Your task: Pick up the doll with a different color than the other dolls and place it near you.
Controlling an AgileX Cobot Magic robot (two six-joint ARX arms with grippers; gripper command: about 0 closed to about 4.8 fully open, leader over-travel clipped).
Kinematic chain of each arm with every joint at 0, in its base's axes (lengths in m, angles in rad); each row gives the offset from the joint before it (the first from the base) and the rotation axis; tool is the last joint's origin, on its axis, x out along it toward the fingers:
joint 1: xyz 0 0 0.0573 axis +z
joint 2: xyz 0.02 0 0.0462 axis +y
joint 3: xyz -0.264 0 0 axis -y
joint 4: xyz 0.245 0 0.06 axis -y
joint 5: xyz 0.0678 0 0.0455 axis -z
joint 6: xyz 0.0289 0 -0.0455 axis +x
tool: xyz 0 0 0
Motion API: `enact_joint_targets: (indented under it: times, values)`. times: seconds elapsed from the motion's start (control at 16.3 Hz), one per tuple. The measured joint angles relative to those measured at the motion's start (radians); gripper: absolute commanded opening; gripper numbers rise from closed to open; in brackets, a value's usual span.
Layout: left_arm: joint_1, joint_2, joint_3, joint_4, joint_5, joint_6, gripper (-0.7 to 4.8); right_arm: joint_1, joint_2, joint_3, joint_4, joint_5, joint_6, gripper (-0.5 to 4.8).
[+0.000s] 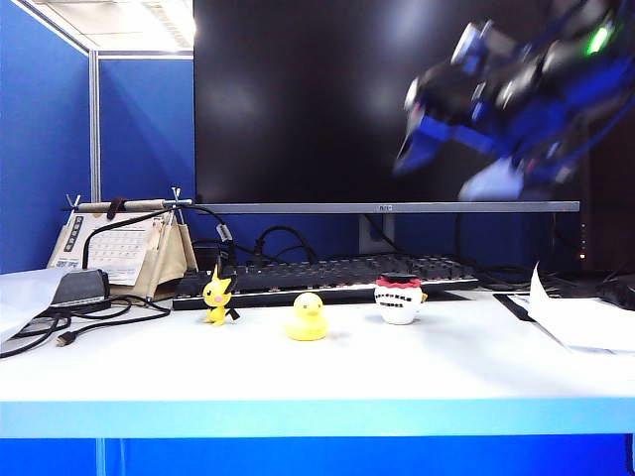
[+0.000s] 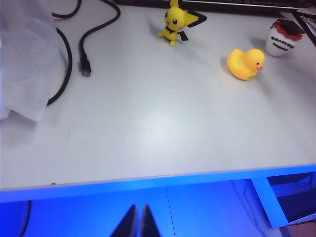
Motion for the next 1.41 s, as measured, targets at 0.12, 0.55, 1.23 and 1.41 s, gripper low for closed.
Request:
enact_joint_targets:
  times: [0.12, 0.55, 1.23, 1.41]
  values:
    - [0.0, 0.0, 0.0, 0.0, 0.0, 0.0, 0.22, 0.0, 0.128, -0.001, 0.017, -0.036, 0.0, 4.79]
    - [0.0, 0.0, 0.0, 0.0, 0.0, 0.0, 0.22, -0.001, 0.381, 0.163, 0.008, -0.117, 0.0, 4.79]
    - [0.0, 0.0, 0.0, 0.0, 0.0, 0.0, 0.22, -0.002, 0.567, 0.353, -0.039, -0.102, -0.006, 4.79]
    - [0.0, 0.0, 0.0, 0.0, 0.0, 0.0, 0.22, -0.002, 0.593, 0.391, -0.043, -0.058, -0.008, 4.79]
